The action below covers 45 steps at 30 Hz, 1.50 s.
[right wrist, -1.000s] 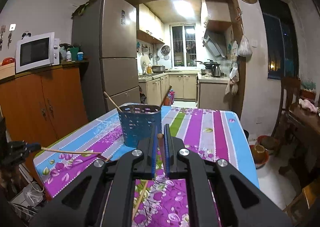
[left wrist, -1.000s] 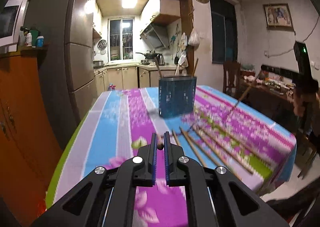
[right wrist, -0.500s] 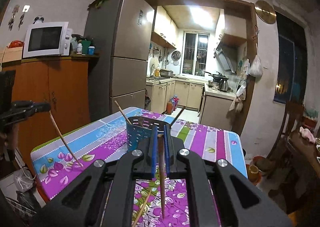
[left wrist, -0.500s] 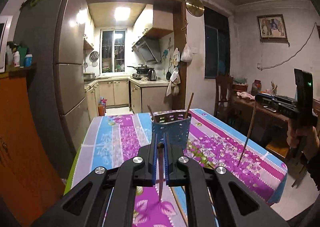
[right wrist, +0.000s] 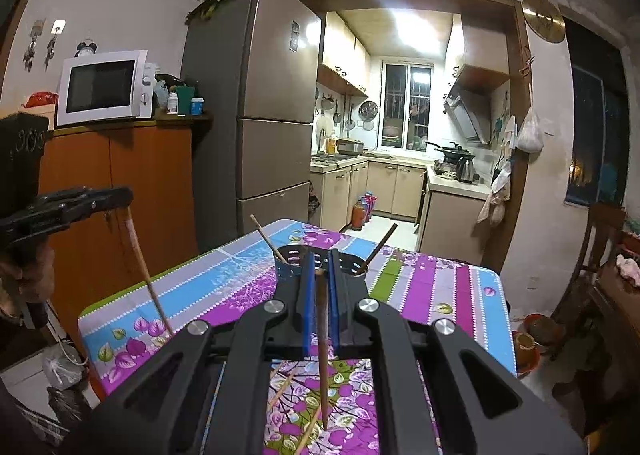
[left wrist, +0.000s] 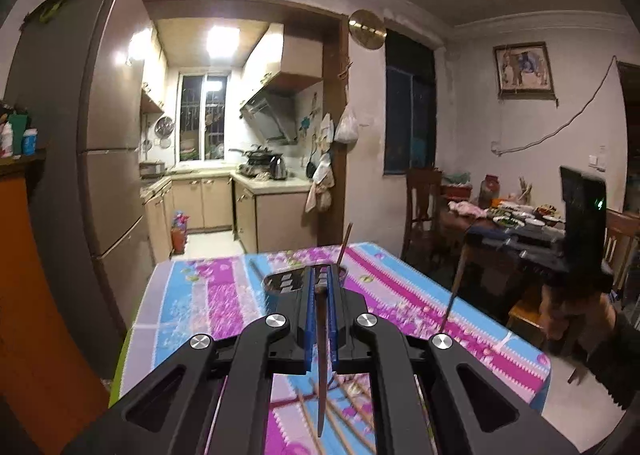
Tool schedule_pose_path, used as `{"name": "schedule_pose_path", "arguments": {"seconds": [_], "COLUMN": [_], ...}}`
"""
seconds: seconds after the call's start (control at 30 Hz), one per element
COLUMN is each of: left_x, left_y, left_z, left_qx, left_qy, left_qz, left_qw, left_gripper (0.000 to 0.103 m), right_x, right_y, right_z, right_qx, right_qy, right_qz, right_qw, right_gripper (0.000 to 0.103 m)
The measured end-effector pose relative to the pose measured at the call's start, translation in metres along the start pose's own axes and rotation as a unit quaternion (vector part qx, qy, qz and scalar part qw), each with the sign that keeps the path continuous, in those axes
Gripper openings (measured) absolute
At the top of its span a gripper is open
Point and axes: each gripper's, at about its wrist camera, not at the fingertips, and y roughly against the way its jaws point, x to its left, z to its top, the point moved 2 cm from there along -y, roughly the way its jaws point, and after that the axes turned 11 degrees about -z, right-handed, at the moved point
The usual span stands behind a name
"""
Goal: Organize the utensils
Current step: 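Carry both chopsticks to the blue holder, insert them and open both tools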
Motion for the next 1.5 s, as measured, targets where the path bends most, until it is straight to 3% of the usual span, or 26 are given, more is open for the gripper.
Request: {"name": "schedule_pose_path", "arguments": {"seconds": [0.2,0.37,0.63,0.9,1.2,1.37,1.4,1.5], "left_x": [-0.008,-0.009,0.022,0.059,0.089,0.102,0.103,0.104], "left_y": [-0.027,-0.059,-0.116,-0.176,-0.230,-0.235,-0.231,-0.209], "left_z": [0.046,0.093,0.144,0.116,0.038,0.021,0.023,0.041], "left_qx": [-0.031,-0.063,-0.108,-0.094,-0.020,-0.001,-0.005,-0.026], "left_qy": [-0.029,-0.059,-0.053,-0.031,0.015,0.029,0.031,0.030], "left_qz": [-0.006,0.009,0.038,0.046,0.037,0.046,0.048,0.052], "left_qw": [0.9991,0.9963,0.9920,0.9940,0.9990,0.9985,0.9984,0.9979], "left_gripper": [0.007,0.007,0.007,0.007,0.007,0.007,0.008,0.011], "right_x": [-0.003,-0.005,-0.017,-0.030,-0.019,-0.017,-0.019,-0.034], "right_y": [-0.022,-0.047,-0.105,-0.170,-0.221,-0.225,-0.224,-0.204], "right_z": [0.032,0.082,0.132,0.113,0.050,0.036,0.037,0.050], "right_qx": [-0.010,-0.042,-0.079,-0.055,0.026,0.044,0.042,0.020], "right_qy": [-0.011,-0.011,-0.023,-0.075,-0.089,-0.089,-0.090,-0.103], "right_qz": [0.013,0.010,-0.015,-0.003,0.003,-0.008,-0.016,-0.027], "right_qw": [1.000,0.999,0.996,0.996,0.996,0.995,0.995,0.994], "right_gripper": [0.005,0.005,0.005,0.005,0.005,0.008,0.013,0.016]}}
